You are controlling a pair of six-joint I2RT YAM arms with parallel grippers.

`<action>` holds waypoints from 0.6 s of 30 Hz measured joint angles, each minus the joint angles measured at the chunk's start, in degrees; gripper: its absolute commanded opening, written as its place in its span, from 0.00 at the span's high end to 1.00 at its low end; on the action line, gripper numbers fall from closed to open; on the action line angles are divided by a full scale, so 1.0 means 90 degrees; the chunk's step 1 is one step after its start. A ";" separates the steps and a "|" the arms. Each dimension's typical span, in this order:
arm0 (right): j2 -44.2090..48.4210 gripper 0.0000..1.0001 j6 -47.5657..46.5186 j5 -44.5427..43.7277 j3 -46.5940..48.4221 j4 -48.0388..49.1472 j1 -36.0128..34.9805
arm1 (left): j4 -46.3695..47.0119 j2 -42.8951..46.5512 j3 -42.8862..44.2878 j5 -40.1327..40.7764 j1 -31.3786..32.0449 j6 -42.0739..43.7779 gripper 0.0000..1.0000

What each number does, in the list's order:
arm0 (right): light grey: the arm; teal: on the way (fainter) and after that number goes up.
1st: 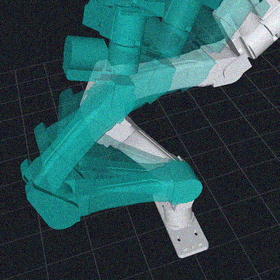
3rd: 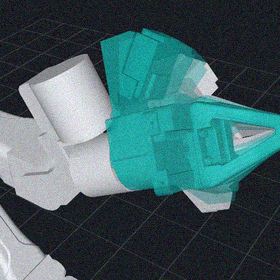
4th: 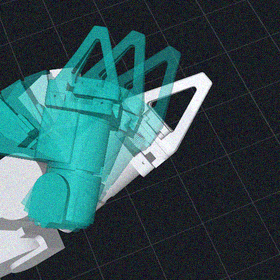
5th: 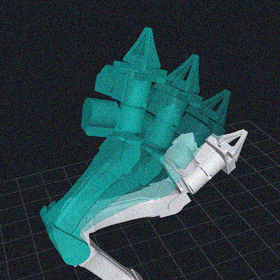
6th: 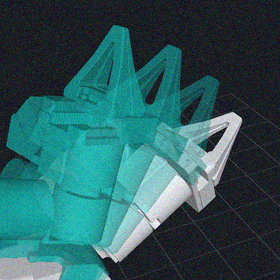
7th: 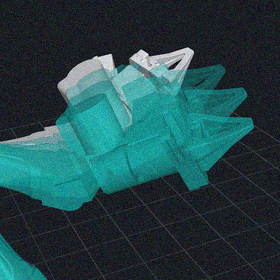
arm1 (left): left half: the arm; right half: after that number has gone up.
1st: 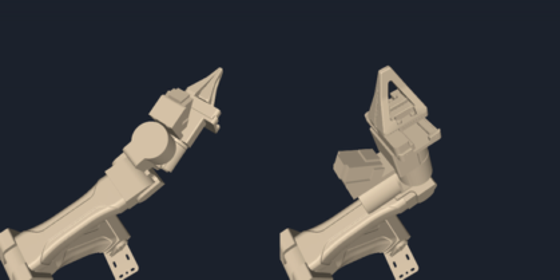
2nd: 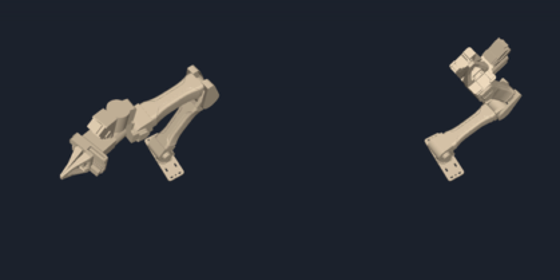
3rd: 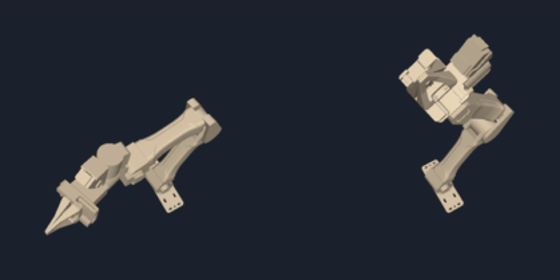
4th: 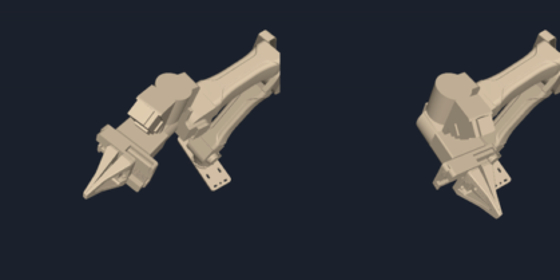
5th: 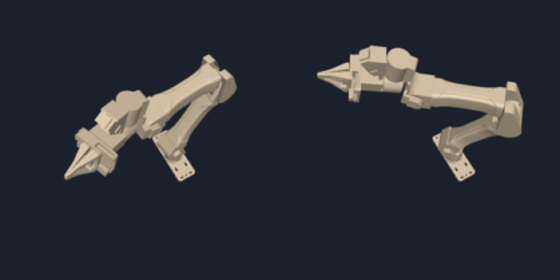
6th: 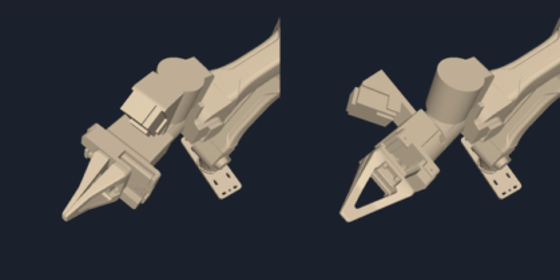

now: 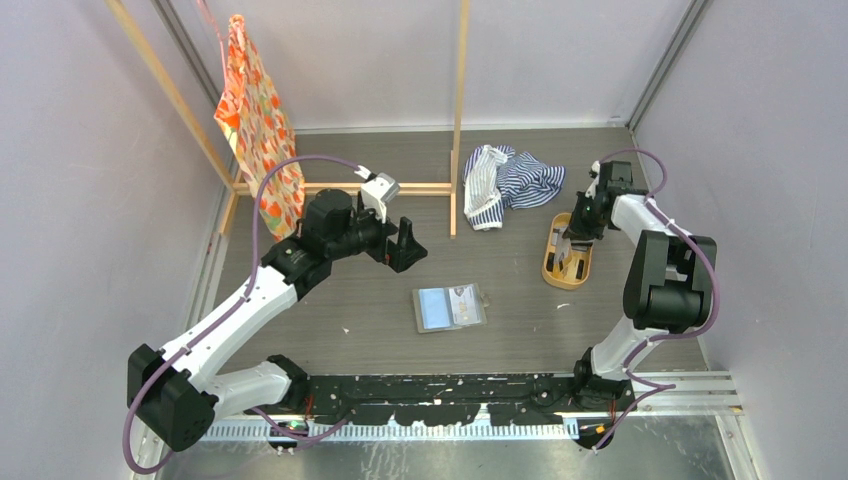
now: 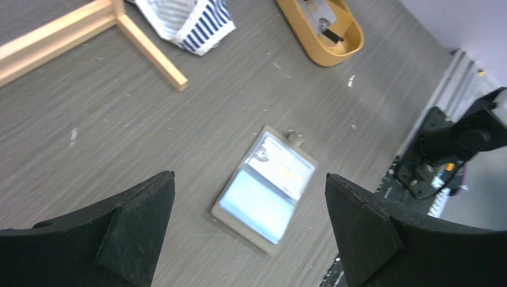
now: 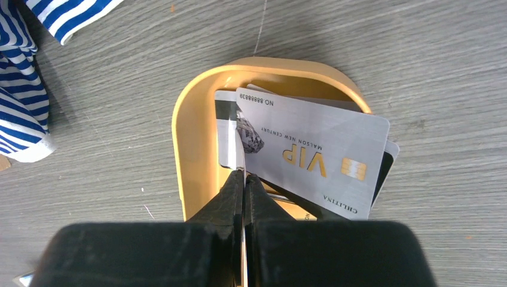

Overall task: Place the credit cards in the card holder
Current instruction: Pick up the credit card from the storage box.

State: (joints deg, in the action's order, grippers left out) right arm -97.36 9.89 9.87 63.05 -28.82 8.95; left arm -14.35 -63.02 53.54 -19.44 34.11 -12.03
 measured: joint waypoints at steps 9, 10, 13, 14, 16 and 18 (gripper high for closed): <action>0.0041 0.99 0.0202 0.0549 -0.0053 -0.0143 0.0430 | 0.1661 -0.0738 -0.0355 0.0136 0.1112 -0.1127 0.12; 0.0041 0.99 0.0262 0.0600 -0.0056 -0.0177 0.0471 | 0.1868 -0.0945 -0.0330 0.0376 0.1486 -0.1146 0.15; 0.0041 0.99 0.0440 0.0702 -0.0056 -0.0279 0.0554 | 0.2361 -0.1792 -0.0056 0.0976 0.2370 -0.1171 0.25; 0.0041 0.99 0.0481 0.0712 -0.0056 -0.0311 0.0568 | 0.2501 -0.2149 0.0121 0.1175 0.2613 -0.1166 0.28; 0.0041 0.99 0.0602 0.0733 -0.0056 -0.0381 0.0583 | 0.2693 -0.2900 0.0614 0.1549 0.2965 -0.1185 0.33; 0.0041 0.99 0.0690 0.0738 -0.0053 -0.0425 0.0593 | 0.2832 -0.3684 0.1258 0.1885 0.3189 -0.1217 0.39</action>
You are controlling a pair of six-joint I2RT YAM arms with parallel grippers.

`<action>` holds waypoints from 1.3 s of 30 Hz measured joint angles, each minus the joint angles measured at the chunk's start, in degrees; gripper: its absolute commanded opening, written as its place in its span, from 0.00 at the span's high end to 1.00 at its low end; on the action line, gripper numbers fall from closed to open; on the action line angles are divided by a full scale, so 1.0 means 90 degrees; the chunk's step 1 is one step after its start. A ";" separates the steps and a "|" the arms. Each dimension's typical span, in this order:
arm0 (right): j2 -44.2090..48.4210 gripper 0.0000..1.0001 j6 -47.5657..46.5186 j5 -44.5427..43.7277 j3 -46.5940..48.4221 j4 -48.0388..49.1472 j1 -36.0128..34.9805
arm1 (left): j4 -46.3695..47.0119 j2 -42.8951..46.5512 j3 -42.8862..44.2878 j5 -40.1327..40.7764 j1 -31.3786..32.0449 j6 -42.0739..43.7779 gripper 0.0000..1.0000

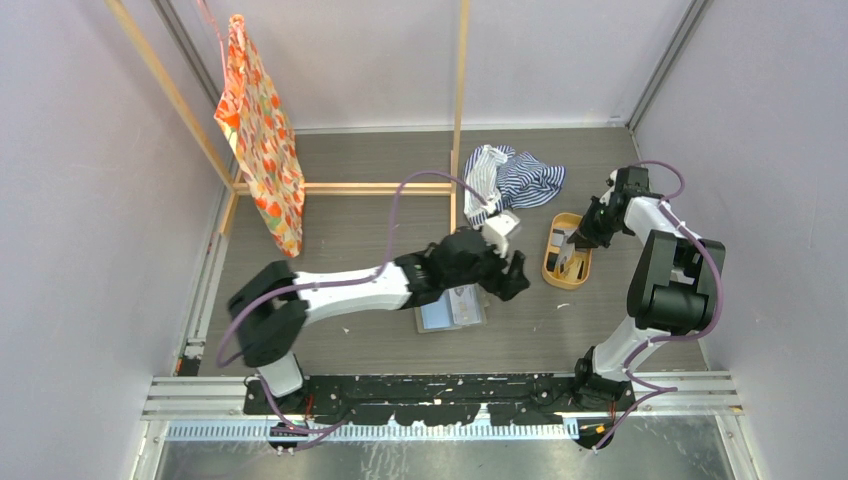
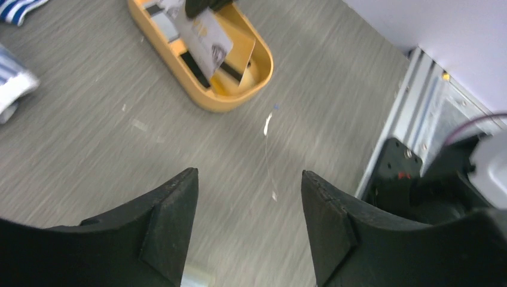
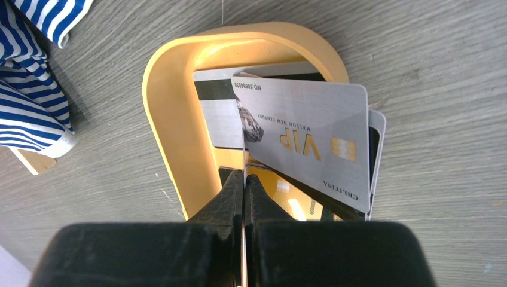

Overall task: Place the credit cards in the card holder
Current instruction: Pick up the credit card from the storage box.

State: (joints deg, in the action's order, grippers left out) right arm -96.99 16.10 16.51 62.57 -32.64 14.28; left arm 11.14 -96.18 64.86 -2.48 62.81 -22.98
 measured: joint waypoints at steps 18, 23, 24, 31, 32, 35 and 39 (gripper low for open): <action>0.0000 0.99 0.0401 0.0090 0.0192 -0.0508 0.0095 | -0.0214 -0.3283 0.3487 0.0556 0.0279 -0.0092 0.56; -0.0002 0.99 0.0406 0.0097 0.0209 -0.0566 0.0107 | -0.0461 -0.3825 0.4095 0.0559 0.0294 -0.0056 0.61; -0.0002 0.99 0.0408 0.0100 0.0211 -0.0578 0.0107 | -0.0539 -0.3881 0.4158 0.0559 0.0299 -0.0046 0.62; -0.0012 0.99 0.0420 0.0104 0.0223 -0.0576 0.0112 | -0.0809 -0.4095 0.4459 0.0612 0.0301 0.0053 0.75; -0.0015 0.99 0.0423 0.0104 0.0226 -0.0576 0.0119 | -0.0826 -0.4102 0.4476 0.0610 0.0304 0.0073 0.81; -0.0017 0.99 0.0423 0.0100 0.0236 -0.0561 0.0124 | -0.0903 -0.4153 0.4590 0.0617 0.0311 0.0092 0.93; -0.0019 0.98 0.0418 0.0063 0.0240 -0.0544 0.0136 | -0.1032 -0.4206 0.4726 0.0692 0.0338 0.0143 1.00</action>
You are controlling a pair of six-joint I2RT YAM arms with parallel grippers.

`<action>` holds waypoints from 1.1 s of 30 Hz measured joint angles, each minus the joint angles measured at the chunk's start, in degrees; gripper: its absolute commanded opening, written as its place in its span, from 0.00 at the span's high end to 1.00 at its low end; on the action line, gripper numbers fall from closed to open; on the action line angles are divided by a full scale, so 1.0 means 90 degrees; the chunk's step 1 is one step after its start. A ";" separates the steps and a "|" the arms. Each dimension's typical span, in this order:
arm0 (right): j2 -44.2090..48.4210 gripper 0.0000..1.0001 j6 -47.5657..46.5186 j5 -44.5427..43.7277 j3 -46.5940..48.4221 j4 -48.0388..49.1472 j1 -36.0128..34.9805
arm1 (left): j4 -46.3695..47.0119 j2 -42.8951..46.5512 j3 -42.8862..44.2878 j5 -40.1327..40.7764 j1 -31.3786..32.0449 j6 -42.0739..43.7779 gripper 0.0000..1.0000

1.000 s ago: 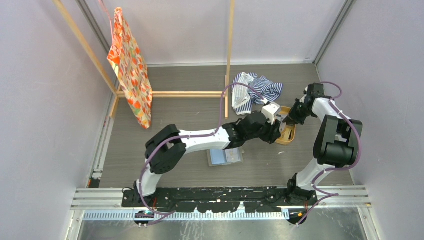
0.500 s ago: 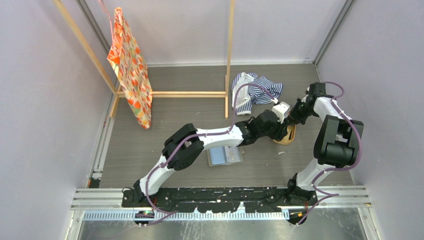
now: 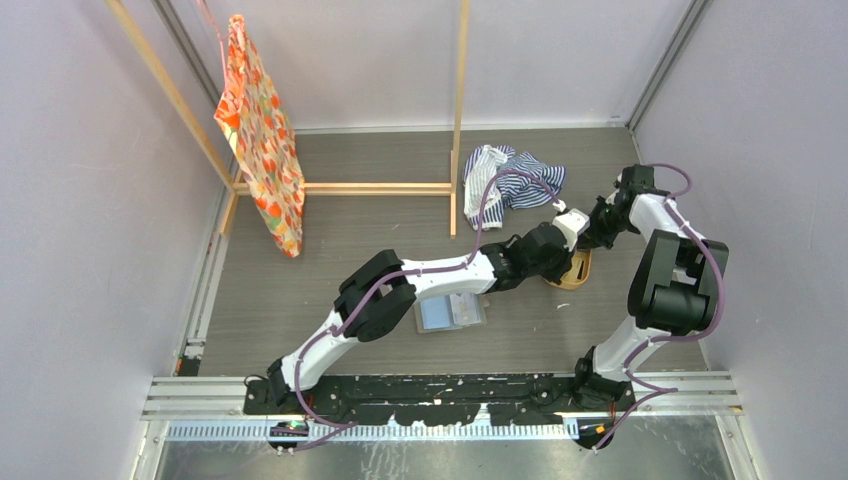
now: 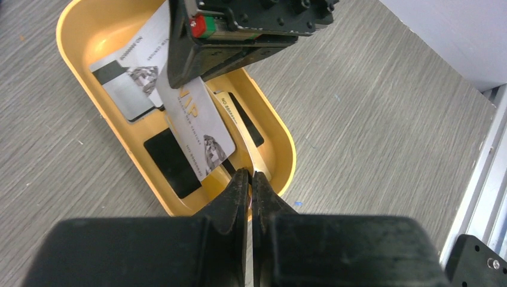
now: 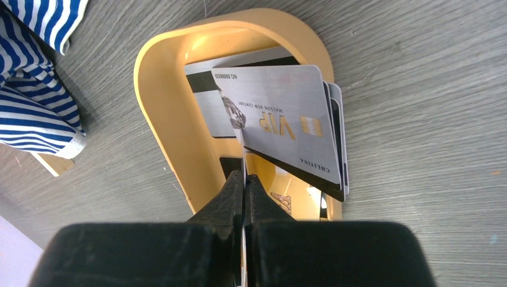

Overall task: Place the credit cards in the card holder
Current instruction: Pick up the credit card from the storage box.

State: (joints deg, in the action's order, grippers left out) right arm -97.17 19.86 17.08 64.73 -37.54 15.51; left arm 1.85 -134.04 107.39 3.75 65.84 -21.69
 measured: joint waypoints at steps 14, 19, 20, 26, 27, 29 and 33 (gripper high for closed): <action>-0.0124 0.59 -0.0053 0.0107 0.0075 -0.0168 0.0039 | -0.0126 -0.0015 -0.0002 0.0619 -0.0002 0.0408 1.00; -0.0126 0.54 -0.0136 0.0170 0.0119 -0.0233 0.0039 | 0.0102 -0.0005 -0.0238 0.0731 -0.0015 0.0469 1.00; -0.0126 0.52 -0.0168 0.0177 0.0146 -0.0245 0.0039 | 0.0158 0.0015 -0.0325 0.0755 -0.0015 0.0469 1.00; 0.0126 0.49 -0.0386 0.0182 0.0170 -0.0260 0.0034 | 0.0386 0.0435 -0.1124 0.0826 -0.0015 0.0457 1.00; 0.0255 0.49 -0.0444 0.0180 0.0170 -0.0262 0.0034 | 0.0486 0.0580 -0.1336 0.0835 -0.0015 0.0444 1.00; 0.0493 0.49 -0.0544 0.0187 0.0170 -0.0250 0.0039 | 0.0612 0.0775 -0.1586 0.0845 -0.0034 0.0408 1.00; 0.0937 0.48 -0.0865 0.0367 0.0170 -0.0211 0.0056 | 0.1003 0.1273 -0.2181 0.0828 -0.0109 0.0163 1.00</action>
State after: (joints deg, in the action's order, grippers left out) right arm -88.73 12.08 20.38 66.26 -39.44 16.01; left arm 10.87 -122.58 87.77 11.20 64.86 -20.23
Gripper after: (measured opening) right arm 0.508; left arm 0.009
